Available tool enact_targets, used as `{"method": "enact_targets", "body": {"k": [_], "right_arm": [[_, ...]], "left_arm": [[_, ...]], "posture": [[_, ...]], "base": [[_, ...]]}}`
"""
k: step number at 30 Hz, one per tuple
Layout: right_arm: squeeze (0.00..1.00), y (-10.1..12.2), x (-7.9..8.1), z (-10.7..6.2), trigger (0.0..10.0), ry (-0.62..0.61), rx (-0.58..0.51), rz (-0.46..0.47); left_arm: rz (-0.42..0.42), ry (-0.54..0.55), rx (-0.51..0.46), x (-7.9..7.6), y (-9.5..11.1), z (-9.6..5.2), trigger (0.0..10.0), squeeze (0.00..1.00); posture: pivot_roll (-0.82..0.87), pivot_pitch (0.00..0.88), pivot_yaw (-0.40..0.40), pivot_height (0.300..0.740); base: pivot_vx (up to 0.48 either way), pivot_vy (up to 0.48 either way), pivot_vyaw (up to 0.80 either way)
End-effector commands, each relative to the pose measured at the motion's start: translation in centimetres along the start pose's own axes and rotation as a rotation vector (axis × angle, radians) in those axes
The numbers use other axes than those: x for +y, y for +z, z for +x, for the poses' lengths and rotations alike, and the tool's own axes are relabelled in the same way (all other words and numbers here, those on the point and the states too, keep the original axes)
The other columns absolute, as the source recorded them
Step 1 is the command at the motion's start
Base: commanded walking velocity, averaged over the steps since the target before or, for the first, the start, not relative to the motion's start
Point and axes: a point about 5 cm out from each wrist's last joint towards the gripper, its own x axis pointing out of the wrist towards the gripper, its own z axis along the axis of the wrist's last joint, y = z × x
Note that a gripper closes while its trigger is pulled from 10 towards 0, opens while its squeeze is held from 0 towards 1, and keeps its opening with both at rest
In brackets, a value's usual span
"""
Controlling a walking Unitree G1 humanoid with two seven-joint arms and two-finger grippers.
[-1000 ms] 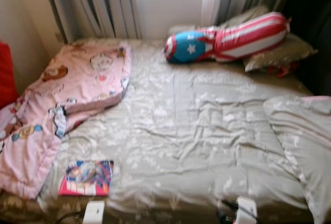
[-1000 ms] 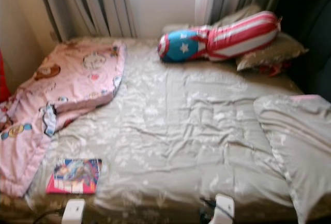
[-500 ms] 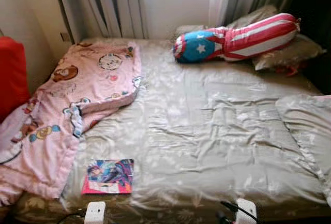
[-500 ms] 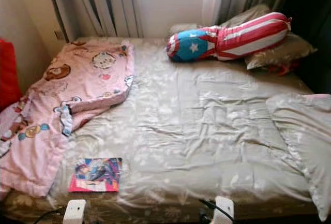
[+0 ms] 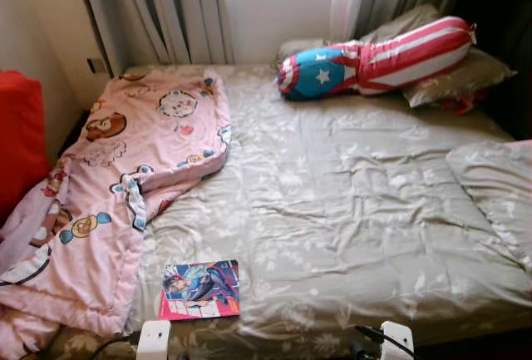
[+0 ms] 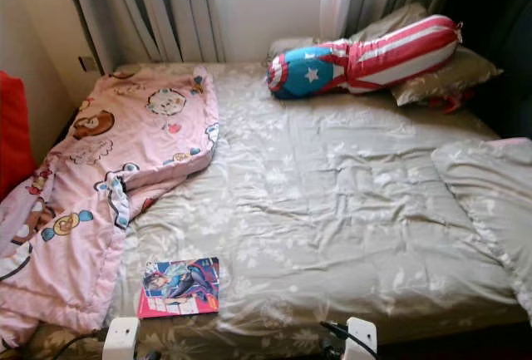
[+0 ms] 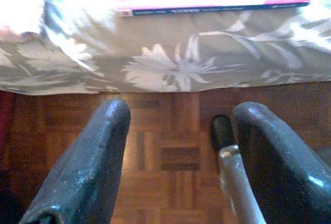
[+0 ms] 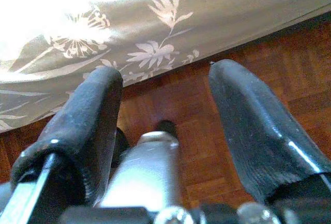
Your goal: Clean up the room
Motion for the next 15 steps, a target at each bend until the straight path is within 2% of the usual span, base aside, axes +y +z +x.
{"method": "enact_targets", "body": {"k": [1,13,15], "right_arm": [[0.00,-0.45,-0.06,-0.12,10.0,-0.003,0.013,0.007],[0.00,-0.14,-0.12,-0.06,10.0,-0.008,0.003,-0.022],[0.00,-0.14,-0.10,-0.05,10.0,-0.006,0.004,-0.017]], "left_arm": [[0.001,0.009,0.022,0.30,-0.63,-0.14,10.0,0.00],[-0.005,0.013,0.022,0.27,-0.59,-0.12,10.0,0.00],[-0.005,0.013,0.022,0.27,-0.58,-0.12,10.0,0.00]], "posture": [[-0.07,0.000,-0.004,0.740],[-0.07,0.000,-0.007,0.740],[-0.07,0.000,-0.006,0.740]], "base": [[0.000,0.337,0.00],[0.000,0.337,0.00],[0.000,0.337,0.48]]}}
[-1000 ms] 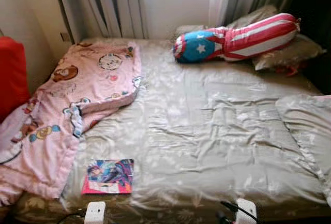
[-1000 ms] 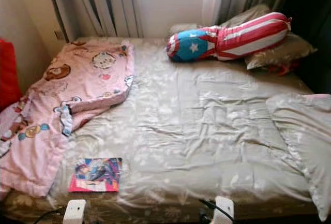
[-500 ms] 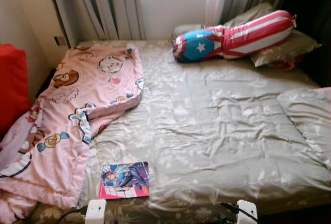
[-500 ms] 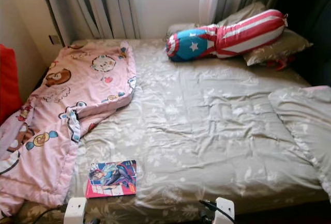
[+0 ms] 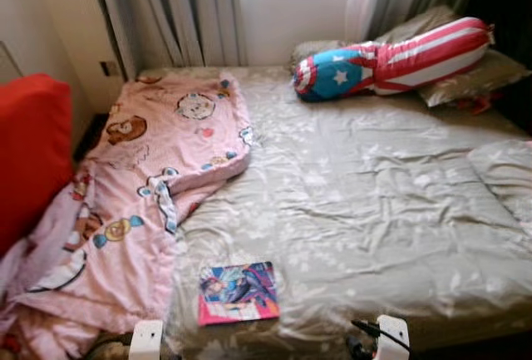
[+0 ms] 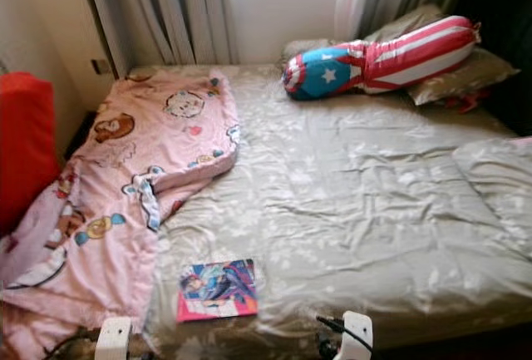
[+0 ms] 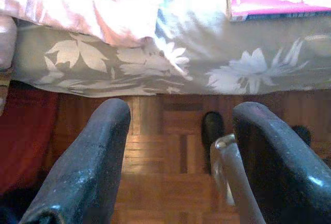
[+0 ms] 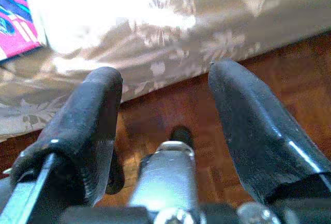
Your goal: Clean up the room
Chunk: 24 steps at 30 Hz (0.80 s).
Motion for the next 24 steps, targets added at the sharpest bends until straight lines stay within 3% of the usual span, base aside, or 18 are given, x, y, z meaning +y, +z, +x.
{"method": "enact_targets", "body": {"k": [1,5,14,24], "right_arm": [[0.00,0.01,0.13,0.03,10.0,0.001,0.001,-0.003],[0.00,-0.19,0.37,0.03,10.0,0.011,0.014,-0.027],[0.00,-0.19,0.51,0.05,10.0,0.014,0.015,-0.039],[0.00,-0.01,0.64,0.10,10.0,0.015,0.006,-0.039]], "left_arm": [[0.000,0.011,0.018,0.36,-0.50,-0.11,10.0,0.00],[0.000,0.010,0.018,0.35,-0.49,-0.11,10.0,0.00],[-0.004,0.012,0.018,0.43,-0.52,-0.13,10.0,0.00],[-0.030,-0.009,0.004,0.26,-0.44,-0.13,10.0,0.00]], "posture": [[-0.07,0.000,-0.006,0.740],[-0.07,0.000,-0.006,0.740],[-0.07,0.000,-0.006,0.740],[-0.06,0.000,-0.008,0.740]], "base": [[0.000,0.334,0.80],[0.000,0.338,0.80],[0.000,0.329,0.00],[0.000,0.000,0.00]]}}
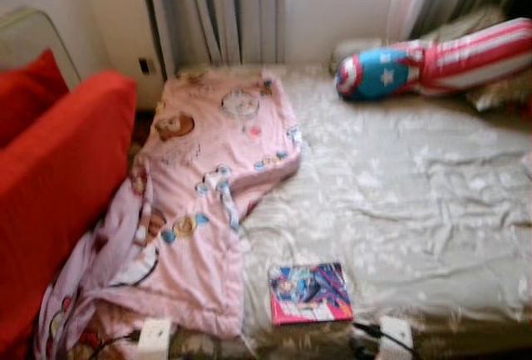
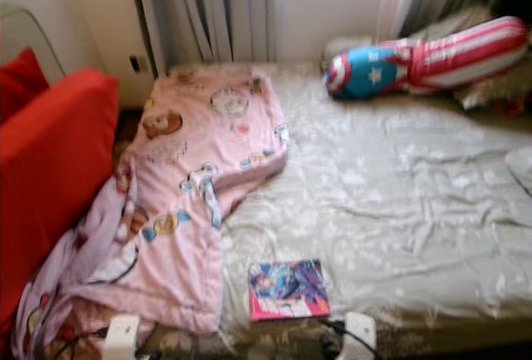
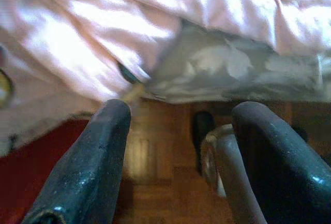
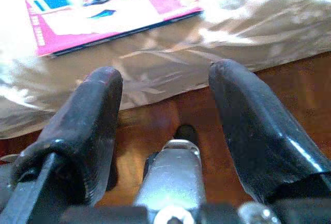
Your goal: Clean up the room
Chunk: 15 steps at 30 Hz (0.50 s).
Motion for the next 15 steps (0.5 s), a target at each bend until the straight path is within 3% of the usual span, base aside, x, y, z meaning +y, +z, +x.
{"method": "enact_targets", "body": {"k": [1,8,15], "right_arm": [[0.00,0.0,-0.8,-0.1,10.0,-0.019,-0.002,-0.006],[0.00,0.6,-0.6,0.0,10.0,-0.013,-0.014,-0.009],[0.00,2.6,0.3,0.6,10.0,0.007,-0.074,0.003]], "left_arm": [[-0.026,-0.020,-0.001,-0.5,-0.2,0.0,10.0,0.00],[-0.045,-0.036,-0.013,-0.8,0.1,0.1,10.0,0.00],[-0.040,-0.041,-0.018,-0.9,0.8,0.2,10.0,0.00]], "posture": [[-0.06,0.000,-0.009,0.740],[-0.05,0.000,-0.010,0.740],[-0.05,0.000,0.011,0.740]], "base": [[0.000,0.000,0.00],[0.000,0.000,0.00],[0.000,0.000,0.00]]}}
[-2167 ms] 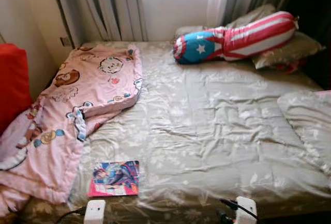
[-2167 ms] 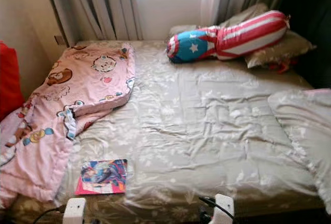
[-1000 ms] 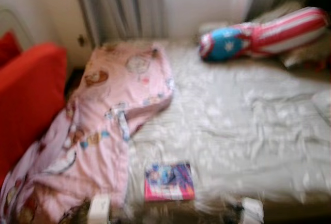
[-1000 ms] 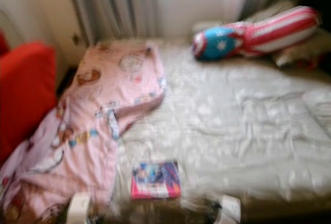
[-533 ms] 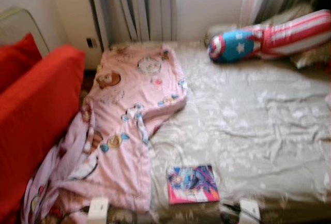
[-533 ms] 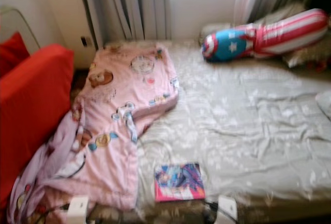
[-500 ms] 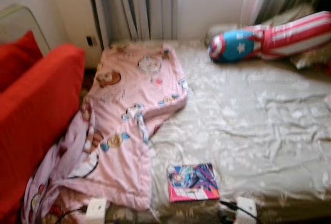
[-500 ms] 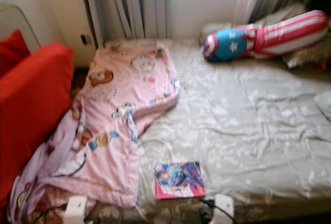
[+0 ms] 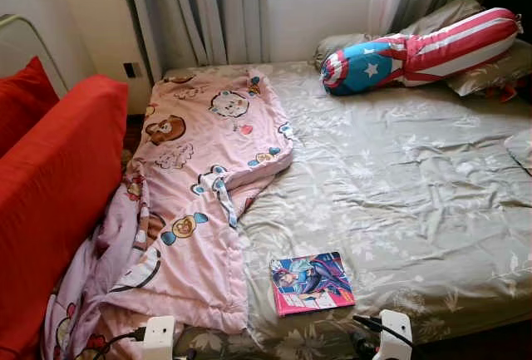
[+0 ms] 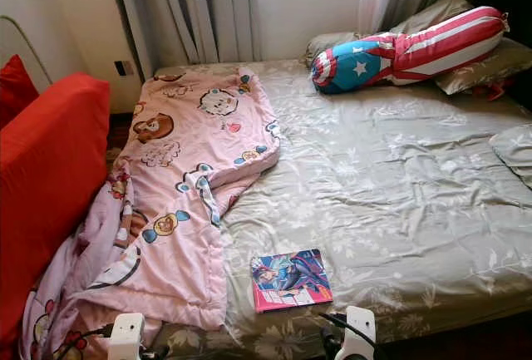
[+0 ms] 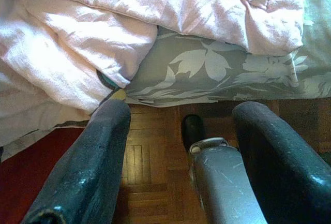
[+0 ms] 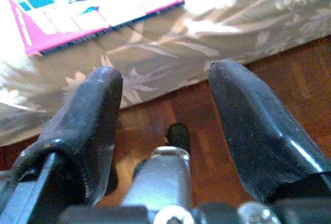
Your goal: Clean up the room
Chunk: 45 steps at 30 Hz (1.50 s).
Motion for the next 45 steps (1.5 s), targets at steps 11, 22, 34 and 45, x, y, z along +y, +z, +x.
{"method": "enact_targets", "body": {"k": [11,22,34,45], "right_arm": [[0.00,1.9,0.6,0.5,10.0,0.019,-0.069,0.053],[0.00,-0.3,-0.4,-0.2,10.0,-0.015,-0.029,0.093],[0.00,-0.5,-1.6,-0.9,10.0,0.005,-0.111,0.155],[0.00,1.3,-1.3,-0.9,10.0,0.011,-0.272,0.192]], "left_arm": [[-0.039,0.004,0.011,0.2,0.4,0.1,10.0,0.00],[-0.071,0.037,0.007,0.5,-0.6,-0.2,10.0,0.00],[-0.070,0.039,-0.399,2.6,7.1,-0.5,10.0,0.00],[-0.003,0.022,-0.599,4.2,8.8,-2.3,10.0,0.00]], "posture": [[-0.02,0.000,0.012,0.740],[-0.01,0.000,0.021,0.740],[0.05,0.000,-0.023,0.740],[0.07,0.000,-0.019,0.740]], "base": [[0.000,0.000,0.00],[0.000,0.000,0.00],[0.000,0.000,0.00],[0.000,0.000,0.00]]}}
